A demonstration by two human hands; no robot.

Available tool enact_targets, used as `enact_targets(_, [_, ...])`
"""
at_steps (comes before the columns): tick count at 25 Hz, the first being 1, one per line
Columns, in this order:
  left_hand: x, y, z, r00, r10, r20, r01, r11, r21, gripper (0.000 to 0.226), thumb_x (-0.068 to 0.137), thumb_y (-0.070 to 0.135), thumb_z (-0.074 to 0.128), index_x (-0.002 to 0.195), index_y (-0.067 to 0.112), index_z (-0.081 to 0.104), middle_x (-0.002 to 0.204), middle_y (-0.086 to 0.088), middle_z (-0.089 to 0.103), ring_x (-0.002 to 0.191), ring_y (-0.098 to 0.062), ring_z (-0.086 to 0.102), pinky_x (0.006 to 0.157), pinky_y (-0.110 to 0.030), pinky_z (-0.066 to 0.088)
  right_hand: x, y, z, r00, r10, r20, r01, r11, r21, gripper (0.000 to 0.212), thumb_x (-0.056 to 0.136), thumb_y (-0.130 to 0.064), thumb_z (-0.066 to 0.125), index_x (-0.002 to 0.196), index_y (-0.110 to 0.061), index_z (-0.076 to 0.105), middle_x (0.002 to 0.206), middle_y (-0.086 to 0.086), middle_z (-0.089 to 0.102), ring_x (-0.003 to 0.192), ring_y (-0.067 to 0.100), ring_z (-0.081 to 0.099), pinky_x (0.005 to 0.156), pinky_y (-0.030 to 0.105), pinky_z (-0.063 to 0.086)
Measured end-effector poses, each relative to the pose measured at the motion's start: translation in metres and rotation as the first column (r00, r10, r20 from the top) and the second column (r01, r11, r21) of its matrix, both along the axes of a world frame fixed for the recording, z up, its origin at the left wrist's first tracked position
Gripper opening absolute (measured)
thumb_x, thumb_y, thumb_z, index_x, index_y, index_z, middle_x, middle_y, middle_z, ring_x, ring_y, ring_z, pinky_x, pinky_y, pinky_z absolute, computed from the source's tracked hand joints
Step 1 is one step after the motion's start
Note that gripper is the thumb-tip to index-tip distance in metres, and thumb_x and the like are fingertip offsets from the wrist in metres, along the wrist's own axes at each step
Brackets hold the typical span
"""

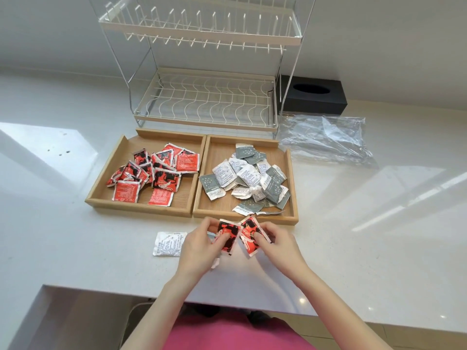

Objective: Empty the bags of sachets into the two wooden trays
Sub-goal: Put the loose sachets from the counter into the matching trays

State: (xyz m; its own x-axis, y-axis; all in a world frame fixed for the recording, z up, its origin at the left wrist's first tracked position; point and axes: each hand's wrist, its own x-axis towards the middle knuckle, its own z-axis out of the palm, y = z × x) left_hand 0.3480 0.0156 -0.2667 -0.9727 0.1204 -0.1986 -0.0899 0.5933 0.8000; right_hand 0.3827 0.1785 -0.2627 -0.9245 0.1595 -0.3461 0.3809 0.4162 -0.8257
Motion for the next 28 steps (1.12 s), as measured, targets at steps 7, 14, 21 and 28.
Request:
enact_targets(7, [-0.038,-0.063,0.016,0.979,0.202,0.009,-0.201,0.969,0.141,0.016,0.076,0.026,0.068,0.07,0.025,0.054,0.064,0.006,0.056,0.064,-0.014,0.055,0.055,-0.012,0.039,-0.048,-0.046,0.015,0.998,0.036,-0.053,-0.04,0.995,-0.087,0.015,0.084,-0.014,0.057,0.081,-0.028,0.059,0.082,0.001,0.068,0.073,0.015,0.057,0.071,0.033,0.043])
enact_targets(14, [-0.087,-0.107,0.018,0.968,0.247,-0.05,-0.242,0.966,0.085,0.012,0.083,0.022,0.06,0.083,0.01,0.056,0.069,0.0,0.059,0.074,-0.026,0.057,0.073,-0.038,0.045,-0.105,-0.094,0.019,0.992,0.101,-0.075,-0.1,0.995,0.01,0.023,0.082,-0.017,0.057,0.104,-0.019,0.062,0.092,0.0,0.068,0.09,0.024,0.065,0.086,0.049,0.051])
enact_targets(21, [-0.096,-0.108,0.014,0.987,0.16,0.021,-0.16,0.987,0.027,0.046,0.085,0.016,0.056,0.129,0.009,0.045,0.124,-0.011,0.056,0.114,-0.022,0.053,0.095,-0.03,0.039,-0.117,-0.105,0.023,0.987,0.151,-0.063,-0.144,0.984,0.103,0.032,0.085,-0.01,0.051,0.115,-0.015,0.06,0.108,0.002,0.067,0.091,0.012,0.06,0.089,0.025,0.046])
enact_targets(28, [-0.066,-0.111,0.008,0.972,0.063,-0.225,-0.095,0.986,-0.134,0.032,0.083,0.012,0.057,0.115,0.008,0.056,0.115,-0.009,0.049,0.106,-0.023,0.052,0.093,-0.025,0.038,-0.076,-0.089,0.021,0.95,0.311,-0.016,-0.301,0.931,0.208,0.027,0.087,-0.014,0.05,0.11,-0.015,0.064,0.109,0.002,0.07,0.091,0.01,0.062,0.088,0.021,0.045])
